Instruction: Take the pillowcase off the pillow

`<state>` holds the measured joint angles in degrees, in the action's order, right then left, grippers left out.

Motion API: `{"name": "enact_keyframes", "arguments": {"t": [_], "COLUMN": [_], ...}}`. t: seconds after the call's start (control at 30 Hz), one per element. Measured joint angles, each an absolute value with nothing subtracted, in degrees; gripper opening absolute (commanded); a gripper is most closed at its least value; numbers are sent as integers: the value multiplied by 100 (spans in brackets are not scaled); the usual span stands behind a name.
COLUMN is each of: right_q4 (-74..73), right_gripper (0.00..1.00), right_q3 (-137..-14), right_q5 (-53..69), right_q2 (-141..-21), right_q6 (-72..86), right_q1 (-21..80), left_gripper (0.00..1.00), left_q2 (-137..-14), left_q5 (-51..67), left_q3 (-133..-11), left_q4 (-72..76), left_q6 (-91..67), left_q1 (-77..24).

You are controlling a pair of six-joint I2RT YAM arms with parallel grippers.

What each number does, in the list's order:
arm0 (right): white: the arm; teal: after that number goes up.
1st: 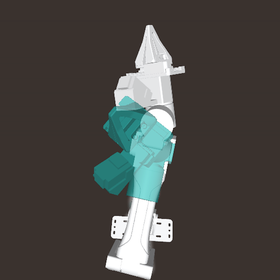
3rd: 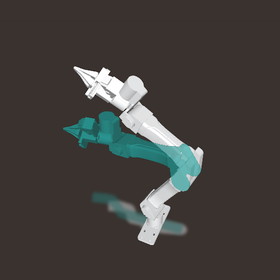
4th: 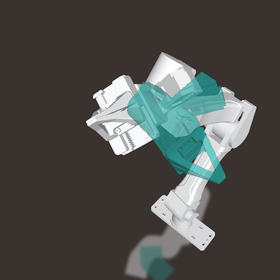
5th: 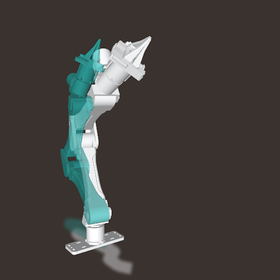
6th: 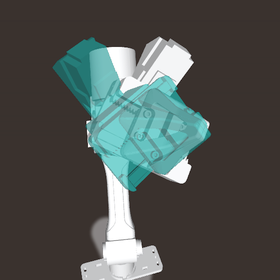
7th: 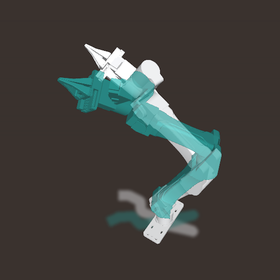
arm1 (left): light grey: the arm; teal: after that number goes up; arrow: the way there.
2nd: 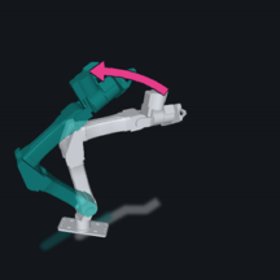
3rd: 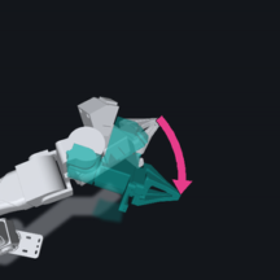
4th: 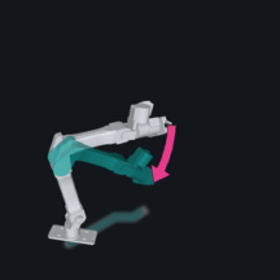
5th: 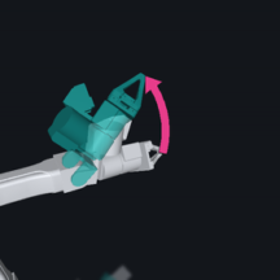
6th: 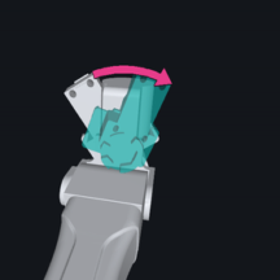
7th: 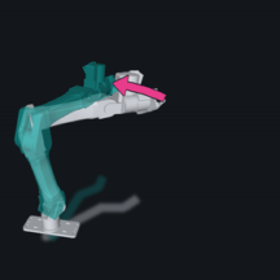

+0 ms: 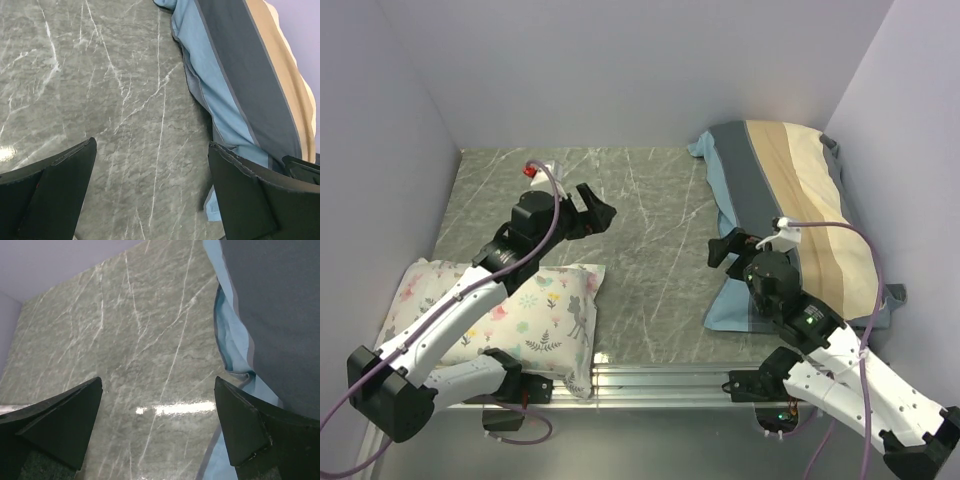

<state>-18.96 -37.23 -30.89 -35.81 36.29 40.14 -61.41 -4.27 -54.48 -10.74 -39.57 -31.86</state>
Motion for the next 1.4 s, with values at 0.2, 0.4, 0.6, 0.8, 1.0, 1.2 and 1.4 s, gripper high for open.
{"name": "enact_keyframes", "arguments": {"t": [0.2, 0.4, 0.6, 0.8, 1.0, 1.2, 1.4], "right_q4": [-2307, -2755, -3205, -3916, -4410, -4431, -4425], "right_gripper": [100, 98, 97, 98, 97, 10, 0], "right_q3": [-4501, -6558, -7935, -9345, -9832, -9749, -9765], "right_q5": [-3267, -3380, -3258, -3736, -4508, -4858, -4622], "right_q2": [-4069, -5846, -8023, -10042, -11209, -11351, -11345], "right_q6": [3350, 3004, 2810, 2611, 2410, 2080, 2047], "right_q1": [3999, 3190, 1984, 1796, 1763, 1756, 1809], "left_gripper": [99, 99, 99, 99, 99, 99, 99], "left_q2": [-6272, -6934, -8281, -9522, -10206, -10350, -10350], "left_q5": [-392, -268, 242, 932, 1461, 1719, 1726], "left_q3": [-5621, -6274, -7212, -7734, -7752, -7752, -7752], "left_q4": [-1052, -821, -360, -23, 150, 375, 495], "left_q6": [-3924, -4099, -4300, -4386, -4504, -4604, -4619], "left_q1": [-3186, -3079, -2952, -2906, -2893, -2893, -2893]}}
